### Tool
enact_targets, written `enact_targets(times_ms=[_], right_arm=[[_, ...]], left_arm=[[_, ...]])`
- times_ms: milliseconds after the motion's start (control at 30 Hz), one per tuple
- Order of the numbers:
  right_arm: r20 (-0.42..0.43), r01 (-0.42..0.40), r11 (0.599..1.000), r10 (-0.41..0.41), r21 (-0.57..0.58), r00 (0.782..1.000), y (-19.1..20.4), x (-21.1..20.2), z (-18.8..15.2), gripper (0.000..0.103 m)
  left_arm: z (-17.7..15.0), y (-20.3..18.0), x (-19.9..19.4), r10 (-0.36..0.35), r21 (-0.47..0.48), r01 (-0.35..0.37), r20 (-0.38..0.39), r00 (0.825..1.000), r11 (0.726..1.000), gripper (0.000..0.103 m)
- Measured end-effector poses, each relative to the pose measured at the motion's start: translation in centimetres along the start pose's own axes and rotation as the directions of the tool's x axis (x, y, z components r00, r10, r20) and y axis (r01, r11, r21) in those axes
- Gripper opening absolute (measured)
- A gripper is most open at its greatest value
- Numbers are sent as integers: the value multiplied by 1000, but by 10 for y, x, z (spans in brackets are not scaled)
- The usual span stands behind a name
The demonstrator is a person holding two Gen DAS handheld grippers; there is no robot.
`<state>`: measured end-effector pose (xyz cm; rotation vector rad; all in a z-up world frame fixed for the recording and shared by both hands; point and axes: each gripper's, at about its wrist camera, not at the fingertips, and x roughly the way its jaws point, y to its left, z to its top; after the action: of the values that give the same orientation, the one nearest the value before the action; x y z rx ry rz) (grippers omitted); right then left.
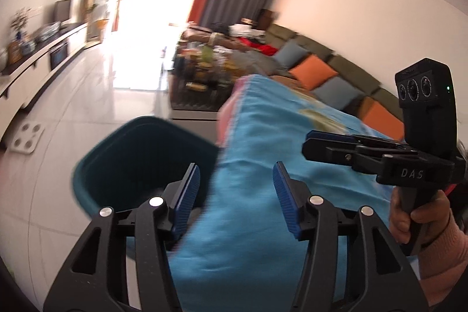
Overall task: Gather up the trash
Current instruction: 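Move both open grippers back over the remaining trash on the table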
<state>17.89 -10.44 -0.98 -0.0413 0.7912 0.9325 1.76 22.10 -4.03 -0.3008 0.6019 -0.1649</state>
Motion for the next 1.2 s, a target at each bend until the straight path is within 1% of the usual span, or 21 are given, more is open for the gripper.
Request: enact_targets(times_ms=[133,233,333,400,533,667,733,800,933,1067,1133,1200], right_arm=[[44,49,998,-50,27,998,-12,-36,-17,43],[80,110,992,-115,65,990,-28,-65,-33,43],[108,183,977,-194,109,975,-42,-96,-52,44],[122,237,962,-254,136,960,-51,-113,-63,44],[138,297,930,-331,219,934,-72,-146,-87,44],[147,332,893,-388,303,910,-93,-173,-111,44],[143,351,876,-414,332,899,-100,-181,-122,44],[142,365,858,-438,360,888,-106,-189,-131,44],[150,400,820,-493,409,857,-123,-208,-145,44],[140,440,787,-541,433,829,-137,-217,-152,45],[129,453,777,-552,438,824,-143,-216,-154,45],[110,489,761,-580,427,807,-144,-214,-156,45]], left_arm=[[2,-34,10,-74,55,75,-17,997,996,54],[-1,-57,20,-119,82,122,-39,992,989,54],[-5,-77,30,-161,96,166,-64,985,981,54],[-7,-89,37,-181,106,189,-79,980,976,54],[-9,-112,53,-216,123,229,-112,970,966,56],[-10,-129,65,-239,130,257,-139,961,957,58],[-7,-137,74,-249,130,270,-155,956,954,59],[-5,-144,81,-249,132,272,-166,954,953,61],[0,-157,97,-250,130,276,-187,950,952,62],[3,-164,107,-252,115,280,-211,944,953,62],[4,-168,113,-252,112,281,-221,942,953,61],[4,-171,120,-252,107,283,-232,939,953,61]])
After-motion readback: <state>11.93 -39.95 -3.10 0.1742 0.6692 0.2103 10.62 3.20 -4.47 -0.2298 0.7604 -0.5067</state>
